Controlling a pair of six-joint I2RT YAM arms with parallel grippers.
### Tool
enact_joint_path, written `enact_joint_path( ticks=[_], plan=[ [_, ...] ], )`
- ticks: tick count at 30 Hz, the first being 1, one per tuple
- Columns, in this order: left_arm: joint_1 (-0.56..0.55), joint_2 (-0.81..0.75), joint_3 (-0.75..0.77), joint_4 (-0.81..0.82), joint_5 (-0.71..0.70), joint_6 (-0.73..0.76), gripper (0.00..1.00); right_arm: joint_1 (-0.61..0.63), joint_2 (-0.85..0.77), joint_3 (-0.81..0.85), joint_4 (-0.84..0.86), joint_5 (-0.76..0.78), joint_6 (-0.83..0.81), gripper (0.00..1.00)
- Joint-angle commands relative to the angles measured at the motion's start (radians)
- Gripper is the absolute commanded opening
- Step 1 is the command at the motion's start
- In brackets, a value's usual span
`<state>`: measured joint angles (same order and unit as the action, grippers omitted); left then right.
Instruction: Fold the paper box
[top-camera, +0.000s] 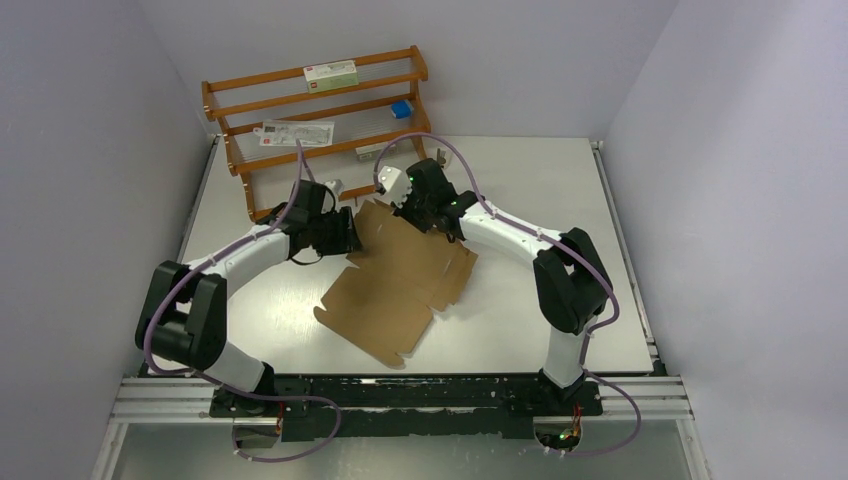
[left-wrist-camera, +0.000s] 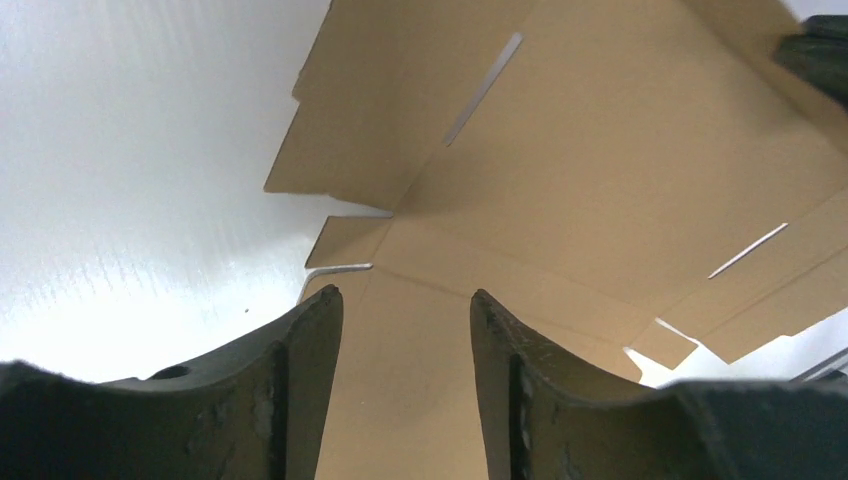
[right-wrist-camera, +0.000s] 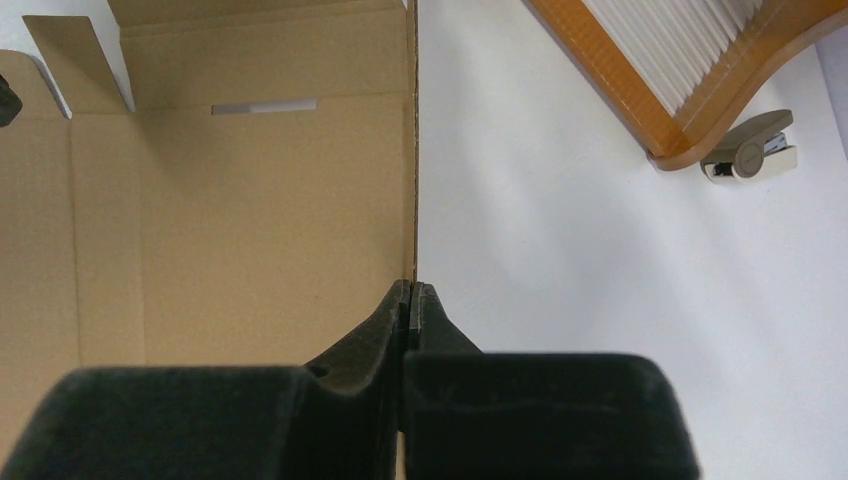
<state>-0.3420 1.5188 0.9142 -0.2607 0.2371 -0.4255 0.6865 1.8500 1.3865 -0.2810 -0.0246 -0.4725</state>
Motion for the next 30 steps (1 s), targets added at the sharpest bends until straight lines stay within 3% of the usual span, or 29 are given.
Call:
enact_joint_path(
  ticks=[1,5,12,19,25,30],
  plan=[
    [-0.002,-0.006,-0.014,-0.055,-0.079,0.011,0.58,-0.002,-0.026,0.025,0.002,-0.015,-0.002,0.00],
    [-0.003,0.032,-0.008,-0.048,-0.076,0.009,0.59,-0.001,-0.035,0.022,0.006,-0.022,-0.001,0.00],
    [-0.011,0.077,-0.032,0.029,-0.024,-0.015,0.49,0.000,-0.029,0.038,-0.005,-0.038,-0.002,0.00],
    [-0.037,0.112,-0.022,0.079,0.017,-0.010,0.47,0.002,-0.031,0.043,0.000,-0.050,-0.005,0.00],
    [-0.080,0.068,-0.021,0.134,0.087,-0.004,0.47,0.002,-0.033,0.052,-0.004,-0.024,-0.029,0.00],
    [-0.021,-0.028,-0.012,0.097,0.035,0.051,0.51,0.002,-0.050,0.052,-0.006,-0.001,-0.060,0.00]
  ],
)
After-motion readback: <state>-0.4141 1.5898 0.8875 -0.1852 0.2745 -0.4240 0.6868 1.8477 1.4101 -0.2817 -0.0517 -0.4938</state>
